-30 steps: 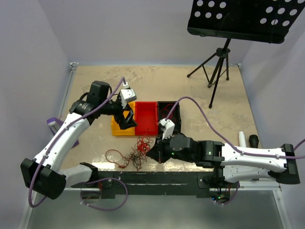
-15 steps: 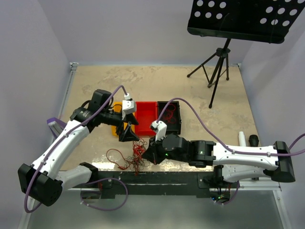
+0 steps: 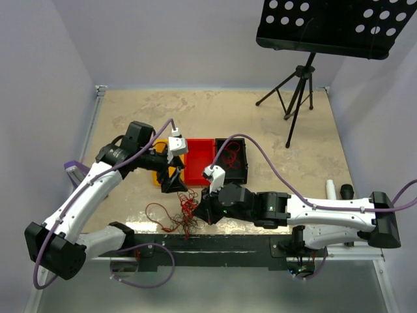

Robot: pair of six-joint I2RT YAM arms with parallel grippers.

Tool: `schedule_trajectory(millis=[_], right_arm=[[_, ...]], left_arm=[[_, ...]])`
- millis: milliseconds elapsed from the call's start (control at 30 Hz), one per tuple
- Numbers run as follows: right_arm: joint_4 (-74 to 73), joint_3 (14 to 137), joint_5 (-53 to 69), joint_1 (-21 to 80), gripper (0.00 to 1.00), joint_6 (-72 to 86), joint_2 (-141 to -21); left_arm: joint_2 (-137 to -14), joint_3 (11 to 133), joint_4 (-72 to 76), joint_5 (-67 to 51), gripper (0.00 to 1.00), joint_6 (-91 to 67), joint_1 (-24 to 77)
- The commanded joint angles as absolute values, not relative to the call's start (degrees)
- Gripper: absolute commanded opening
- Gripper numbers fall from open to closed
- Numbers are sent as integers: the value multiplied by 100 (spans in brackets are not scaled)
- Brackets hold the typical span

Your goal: Untangle the cables

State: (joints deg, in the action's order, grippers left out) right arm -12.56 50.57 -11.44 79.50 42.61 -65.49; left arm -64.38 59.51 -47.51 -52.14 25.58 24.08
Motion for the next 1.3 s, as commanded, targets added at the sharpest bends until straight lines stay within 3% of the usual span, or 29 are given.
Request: schedule_trajectory(millis=[0,167,533,767,967,1167,1267], right_arm=[[-1187,5107,-1388,7980,0,4254,-6364],[-1108,4922,-1380,7989,0,4315,-6372],[-1054,4887,-1564,7989,0,4333,-6478],[-1494,4904,-2459,7989,0,4719,-6372],[-1372,5018,-3005,7980,0,4851,-6390],[-1002,5141,-3225,7989,0,4808,-6635],[-844,5168,-3234,7981,0,4781,-6750]], left_arm=[[-6390,6425,-4878,-4020,100,2540,2400],[-6126,6346,-4746,-3032,100,2092,2373],[-6740,6600,-5405,-4402,100,1451,2382],[-7154,6785,-5563,-4658,100,1459,2382],[-7268,6847,-5634,-4755,78,1476,2382],[-7549,6838,-5529,-5009,75,1205,2382],[-7646,6838,-5301,-5150,68,985,2382]])
